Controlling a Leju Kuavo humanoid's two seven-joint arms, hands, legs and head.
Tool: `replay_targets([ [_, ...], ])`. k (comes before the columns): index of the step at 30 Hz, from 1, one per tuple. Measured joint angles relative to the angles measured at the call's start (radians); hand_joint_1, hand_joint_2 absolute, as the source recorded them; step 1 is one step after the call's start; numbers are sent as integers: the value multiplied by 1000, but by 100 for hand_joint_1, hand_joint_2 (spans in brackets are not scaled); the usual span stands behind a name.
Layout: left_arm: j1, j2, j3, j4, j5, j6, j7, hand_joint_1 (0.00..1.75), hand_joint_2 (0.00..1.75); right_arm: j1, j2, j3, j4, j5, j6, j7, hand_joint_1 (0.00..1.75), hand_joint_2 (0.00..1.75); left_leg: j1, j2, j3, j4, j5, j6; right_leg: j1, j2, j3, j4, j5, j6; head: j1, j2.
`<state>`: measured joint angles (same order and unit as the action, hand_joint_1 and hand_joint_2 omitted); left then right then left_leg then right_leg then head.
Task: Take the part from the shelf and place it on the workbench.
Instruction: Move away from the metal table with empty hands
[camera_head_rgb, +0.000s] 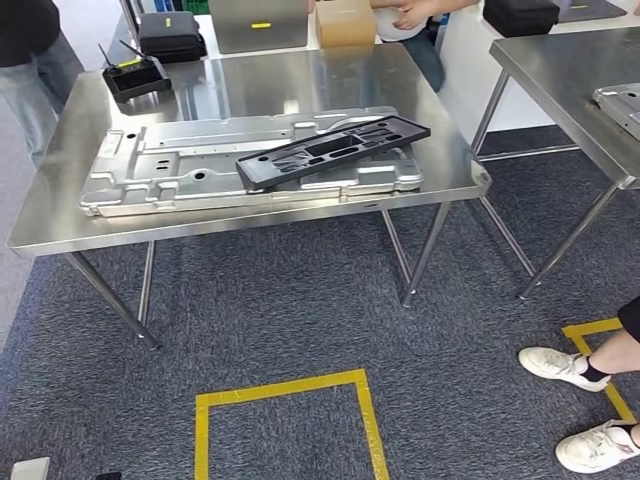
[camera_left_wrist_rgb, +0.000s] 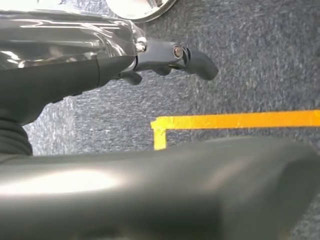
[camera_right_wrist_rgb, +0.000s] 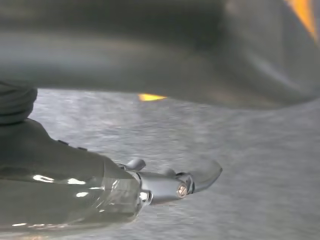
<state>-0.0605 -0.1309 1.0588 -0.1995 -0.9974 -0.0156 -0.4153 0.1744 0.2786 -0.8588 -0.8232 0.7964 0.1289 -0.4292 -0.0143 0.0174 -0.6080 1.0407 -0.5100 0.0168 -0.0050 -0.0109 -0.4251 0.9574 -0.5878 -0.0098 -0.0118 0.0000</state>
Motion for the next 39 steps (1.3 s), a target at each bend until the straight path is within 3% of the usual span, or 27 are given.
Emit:
replay_targets([
  [3, 0, -1, 0, 0, -6, 2, 1, 0, 0, -46, -26, -62, 140, 38, -55, 38, 0, 0, 10, -8, -28, 137, -146, -19, -3, -4, -50, 3, 39, -10, -1, 0],
  [4, -1, -1, 0, 0, -8, 2, 1, 0, 0, -60, -35, -78, 185, 48, -70, 56, 0, 0, 13, -8, -33, 195, -173, -24, -3, -5, -70, 7, 51, -9, -1, 0],
  [5, -2, -1, 0, 0, -11, 3, 1, 0, 0, -74, -45, -93, 229, 57, -85, 77, 0, 0, 15, -9, -29, 235, -174, -27, -3, -6, -90, 13, 62, -8, -1, 0],
  [6, -2, -1, 0, 0, -14, 3, 1, 0, 0, -88, -54, -107, 269, 64, -97, 97, 0, 0, 18, -9, -13, 247, -153, -29, -3, -7, -111, 21, 71, -5, -1, 0],
  [7, -3, -1, 0, 0, -16, 3, 1, 0, 0, -100, -62, -119, 306, 69, -106, 114, 0, 0, 20, -9, 21, 221, -120, -30, -4, -7, -131, 31, 79, -2, -1, 0],
  [9, -7, -1, 0, 0, -20, 3, 1, 0, 0, -121, -75, -137, 367, 75, -120, 140, 0, 0, 22, -9, 130, 83, -84, -29, -4, -7, -165, 51, 93, 6, -1, 0],
  [11, -13, -1, 0, 0, -21, 3, 1, 0, 0, -139, -88, -151, 415, 81, -128, 158, 0, 0, 20, -10, 215, -48, -103, -20, -2, -7, -186, 65, 109, 17, -1, 0],
  [12, -14, -1, -1, 0, -22, 3, 1, 0, 0, -146, -93, -157, 435, 83, -131, 163, 0, 0, 18, -11, 230, -77, -111, -15, -2, -7, -192, 67, 119, 23, -1, 0],
  [14, -12, -2, -1, 0, -23, 3, 1, 0, 0, -154, -105, -167, 468, 87, -135, 168, 0, 0, 16, -7, 218, -82, -103, -1, -5, -5, -202, 68, 129, 35, 0, 0],
  [15, -11, -3, -1, 0, -23, 3, 1, 0, 0, -156, -110, -172, 482, 88, -137, 169, 0, 0, 17, -5, 207, -81, -92, 8, -6, -3, -207, 78, 110, 39, 0, 0],
  [17, -11, -4, -1, 0, -24, 4, 1, 0, 0, -159, -120, -180, 503, 91, -140, 174, 0, 0, 17, 0, 179, -80, -67, 22, -8, 3, -226, 154, 17, 44, 2, 0],
  [18, -11, -4, -1, 0, -25, 4, 1, 0, 0, -161, -124, -182, 511, 93, -141, 177, 0, 0, 15, 0, 162, -78, -55, 26, -8, 4, -239, 216, -35, 45, 3, 0],
  [19, -11, -4, -1, 0, -26, 4, 1, 0, 0, -164, -128, -184, 518, 95, -141, 181, 0, 0, 13, 1, 144, -74, -44, 27, -8, 5, -248, 279, -68, 46, 3, 0],
  [20, -11, -4, -1, 0, -27, 4, 1, 0, 0, -166, -132, -186, 524, 97, -141, 184, 0, 0, 11, 3, 124, -68, -33, 28, -8, 5, -249, 327, -78, 47, 3, 0],
  [21, -11, -4, -1, 0, -28, 4, 1, 0, 0, -167, -135, -187, 529, 99, -141, 186, 0, 0, 9, 4, 104, -60, -24, 28, -8, 5, -237, 346, -64, 48, 3, 0],
  [22, -11, -4, -1, 0, -29, 4, 1, 0, 0, -168, -138, -190, 533, 101, -141, 188, 0, 0, 8, 4, 83, -52, -16, 28, -7, 6, -209, 331, -36, 48, 3, 0],
  [24, -12, -4, -1, 0, -31, 5, 1, 0, 0, -171, -142, -195, 539, 103, -141, 192, 0, 0, 6, 4, 51, -34, -5, 24, -4, 7, -104, 210, 1, 40, 3, 0],
  [26, -12, -5, -1, 0, -32, 7, 1, 0, 0, -177, -146, -199, 543, 106, -141, 197, 0, 0, 2, 4, 33, -21, 5, 17, 1, 8, -3, 66, -15, 27, 2, 0],
  [27, -12, -6, -1, 0, -32, 7, 2, 0, 0, -180, -147, -200, 546, 108, -140, 199, 0, 0, 0, 4, 27, -17, 11, 11, 3, 8, 22, 26, -26, 22, 2, 0],
  [29, -12, -6, -1, 0, -33, 7, 9, 0, 0, -181, -148, -204, 552, 112, -135, 202, 0, 0, 1, 3, 19, -14, 22, 0, 2, 5, 20, 5, -25, 12, 2, 0],
  [30, -11, -6, -1, 0, -33, 7, 16, 0, 0, -180, -148, -205, 554, 113, -130, 202, 0, 0, 3, 0, 12, -7, 13, -6, 0, 3, 13, 4, -18, 4, 1, 0],
  [31, -9, -6, 0, 0, -32, 7, 24, 0, 0, -179, -149, -207, 557, 113, -123, 203, 0, 0, 5, -3, 2, 16, -12, -13, -2, 1, 4, 3, -8, -3, 1, 0],
  [33, -7, -6, 0, 0, -31, 7, 42, 0, 0, -178, -150, -211, 562, 112, -101, 210, 0, 0, 11, -8, -33, 117, -96, -26, -4, -3, -17, 4, 8, -10, 0, 0],
  [35, -6, -6, 0, 0, -31, 9, 61, 0, 87, -179, -151, -218, 567, 109, -80, 225, 0, 87, 15, -8, -60, 228, -148, -35, -3, -5, -37, 9, 19, -10, 0, 0],
  [36, -5, -6, 0, 0, -31, 10, 68, 0, 131, -179, -152, -221, 569, 108, -74, 233, 0, 131, 17, -8, -55, 245, -146, -36, -3, -6, -45, 12, 22, -9, 0, 0],
  [37, -4, -6, 1, 0, -31, 12, 74, 0, 175, -179, -153, -224, 571, 108, -69, 238, 0, 175, 18, -8, -32, 224, -127, -36, -3, -6, -52, 16, 24, -8, 0, 0],
  [39, -4, -6, 2, 0, -31, 13, 78, 0, 175, -181, -153, -227, 575, 102, -66, 252, 0, 175, 18, -9, 55, 95, -75, -31, -3, -7, -61, 25, 26, -5, 0, 0],
])
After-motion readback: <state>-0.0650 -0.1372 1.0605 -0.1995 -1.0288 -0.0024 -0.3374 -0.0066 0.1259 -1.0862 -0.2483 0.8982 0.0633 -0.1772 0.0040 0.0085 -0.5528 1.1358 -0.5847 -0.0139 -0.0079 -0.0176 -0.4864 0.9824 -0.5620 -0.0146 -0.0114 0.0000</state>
